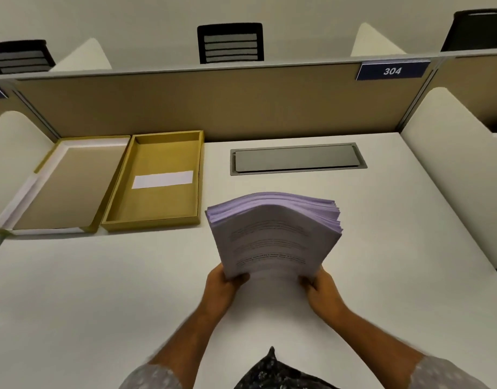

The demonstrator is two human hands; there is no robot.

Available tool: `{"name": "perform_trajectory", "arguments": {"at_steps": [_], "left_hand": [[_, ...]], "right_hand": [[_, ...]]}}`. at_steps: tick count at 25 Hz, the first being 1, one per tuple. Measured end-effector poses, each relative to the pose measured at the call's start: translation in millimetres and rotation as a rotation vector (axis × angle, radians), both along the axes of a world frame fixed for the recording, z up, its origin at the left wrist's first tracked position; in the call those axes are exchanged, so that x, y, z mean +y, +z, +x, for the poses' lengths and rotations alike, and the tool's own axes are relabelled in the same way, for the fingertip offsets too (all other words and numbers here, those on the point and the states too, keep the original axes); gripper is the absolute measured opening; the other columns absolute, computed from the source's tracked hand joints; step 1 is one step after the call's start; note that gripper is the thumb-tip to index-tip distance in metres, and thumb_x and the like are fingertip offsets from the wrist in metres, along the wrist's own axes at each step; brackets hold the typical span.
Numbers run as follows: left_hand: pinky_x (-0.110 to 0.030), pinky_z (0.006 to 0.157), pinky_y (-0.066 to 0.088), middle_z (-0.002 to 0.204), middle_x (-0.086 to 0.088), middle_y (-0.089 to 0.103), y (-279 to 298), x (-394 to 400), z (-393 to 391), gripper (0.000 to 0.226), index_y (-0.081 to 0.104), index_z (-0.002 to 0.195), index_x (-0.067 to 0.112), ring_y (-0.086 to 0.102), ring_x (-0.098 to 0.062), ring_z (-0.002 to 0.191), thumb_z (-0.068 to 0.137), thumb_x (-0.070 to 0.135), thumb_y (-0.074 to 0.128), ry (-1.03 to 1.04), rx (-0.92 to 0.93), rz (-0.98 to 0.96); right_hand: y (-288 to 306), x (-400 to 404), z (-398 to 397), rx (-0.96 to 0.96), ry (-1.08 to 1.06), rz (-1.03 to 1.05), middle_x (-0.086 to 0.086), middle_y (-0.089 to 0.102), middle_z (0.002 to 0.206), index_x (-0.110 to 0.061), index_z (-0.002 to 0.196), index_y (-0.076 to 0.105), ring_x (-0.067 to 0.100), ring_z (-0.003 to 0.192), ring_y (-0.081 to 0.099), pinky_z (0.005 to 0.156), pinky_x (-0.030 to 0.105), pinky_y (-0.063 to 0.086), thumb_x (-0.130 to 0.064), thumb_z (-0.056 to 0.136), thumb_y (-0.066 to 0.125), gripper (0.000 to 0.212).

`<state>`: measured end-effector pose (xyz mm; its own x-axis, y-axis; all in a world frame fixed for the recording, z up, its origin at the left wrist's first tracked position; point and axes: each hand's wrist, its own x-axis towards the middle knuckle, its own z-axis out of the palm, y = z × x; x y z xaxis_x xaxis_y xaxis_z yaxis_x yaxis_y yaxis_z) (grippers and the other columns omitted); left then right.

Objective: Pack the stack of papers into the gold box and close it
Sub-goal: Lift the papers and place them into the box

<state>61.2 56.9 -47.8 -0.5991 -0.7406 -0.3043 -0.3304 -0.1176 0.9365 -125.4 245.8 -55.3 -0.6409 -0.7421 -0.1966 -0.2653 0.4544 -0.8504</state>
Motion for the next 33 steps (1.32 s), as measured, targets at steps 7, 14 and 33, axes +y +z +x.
{"name": "perform_trajectory", "arguments": {"at_steps": [7, 14, 33], "left_hand": [[-0.034, 0.091, 0.064, 0.127, 0.006, 0.075, 39, -96, 43, 0.056, 0.060, 0.136, 0.027, 0.075, -0.013, 0.113, 0.088, 0.008, 0.081, -0.070, 0.063, 0.062], [-0.032, 0.091, 0.062, 0.130, 0.004, 0.072, 83, -264, 79, 0.058, 0.053, 0.138, 0.027, 0.072, -0.018, 0.115, 0.090, 0.007, 0.079, -0.026, 0.083, -0.015], [-0.039, 0.108, 0.048, 0.150, -0.007, 0.061, 14, -398, 76, 0.063, 0.045, 0.153, 0.015, 0.058, -0.028, 0.134, 0.097, 0.013, 0.072, 0.034, -0.217, 0.021]], "right_hand": [[70, -84, 38, -0.155, 0.073, 0.017, -0.022, 0.058, 0.137, -0.039, 0.148, 0.036, -0.012, 0.122, 0.059, 0.096, 0.009, 0.053, -0.017, 0.095, 0.054, 0.061], [112, -258, 77, -0.344, 0.077, -0.067, -0.002, 0.058, 0.143, -0.028, 0.155, 0.035, 0.022, 0.125, 0.062, 0.081, 0.034, 0.065, -0.012, 0.091, 0.055, 0.069], [55, -436, 83, -0.233, 0.095, 0.369, 0.009, 0.034, 0.167, -0.014, 0.167, 0.012, 0.031, 0.143, 0.046, 0.103, 0.028, 0.054, 0.004, 0.103, 0.047, 0.075]]}}
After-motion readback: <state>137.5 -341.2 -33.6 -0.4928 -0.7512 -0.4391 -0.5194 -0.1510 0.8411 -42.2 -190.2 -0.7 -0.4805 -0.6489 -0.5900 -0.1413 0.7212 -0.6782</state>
